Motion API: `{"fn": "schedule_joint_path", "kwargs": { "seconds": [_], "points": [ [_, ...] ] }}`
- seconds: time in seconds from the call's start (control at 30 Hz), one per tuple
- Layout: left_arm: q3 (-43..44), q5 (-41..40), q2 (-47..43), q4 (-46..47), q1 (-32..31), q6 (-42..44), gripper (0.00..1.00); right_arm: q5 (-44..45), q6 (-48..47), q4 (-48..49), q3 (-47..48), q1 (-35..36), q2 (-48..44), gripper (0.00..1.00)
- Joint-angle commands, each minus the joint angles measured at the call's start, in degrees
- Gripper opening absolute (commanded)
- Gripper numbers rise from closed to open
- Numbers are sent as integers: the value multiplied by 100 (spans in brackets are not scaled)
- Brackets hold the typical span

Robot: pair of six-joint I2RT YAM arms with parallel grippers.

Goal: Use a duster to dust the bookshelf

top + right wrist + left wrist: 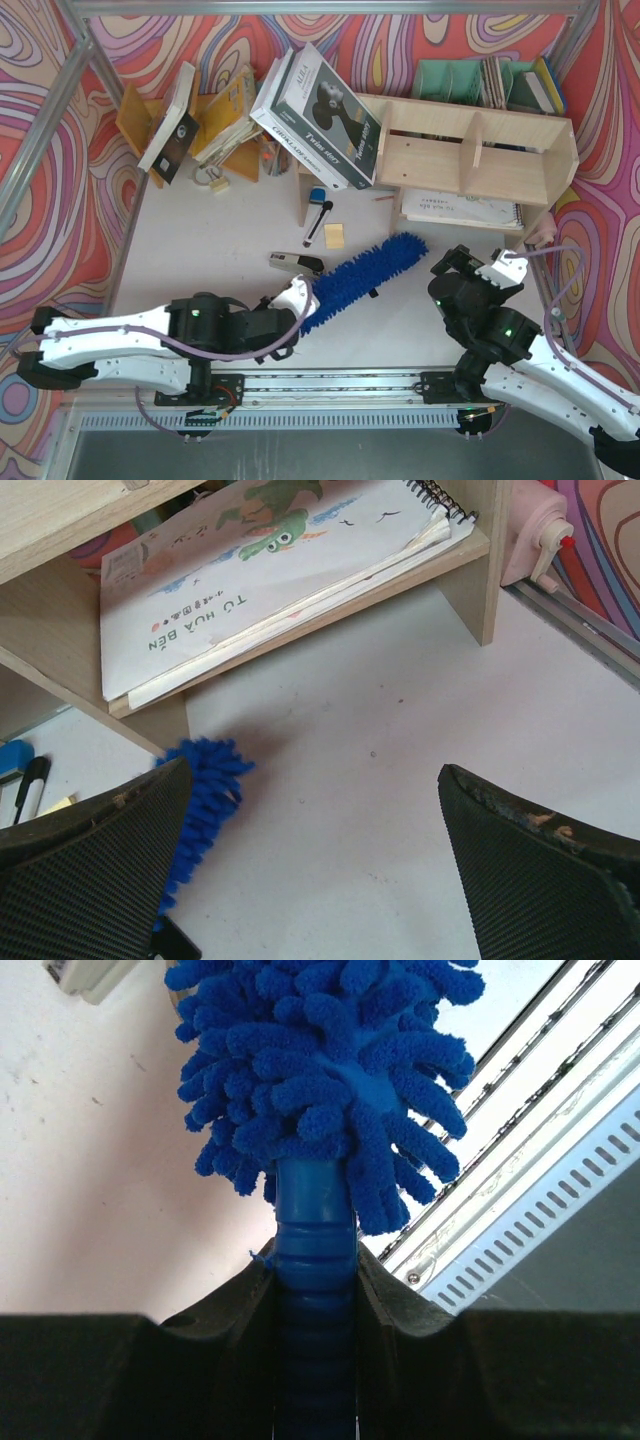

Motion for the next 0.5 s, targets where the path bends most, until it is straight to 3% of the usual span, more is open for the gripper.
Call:
{"fn": "schedule_joint_path", "kwargs": {
  "seconds": [0.0,0.47],
  "points": [
    [439,-245,-394,-586,-21,-175,0,228,-104,155,176,-11,4,99],
    [1101,-1060,-444,-2112,16,-760,0,207,-76,318,132,-8,239,99]
  ]
}}
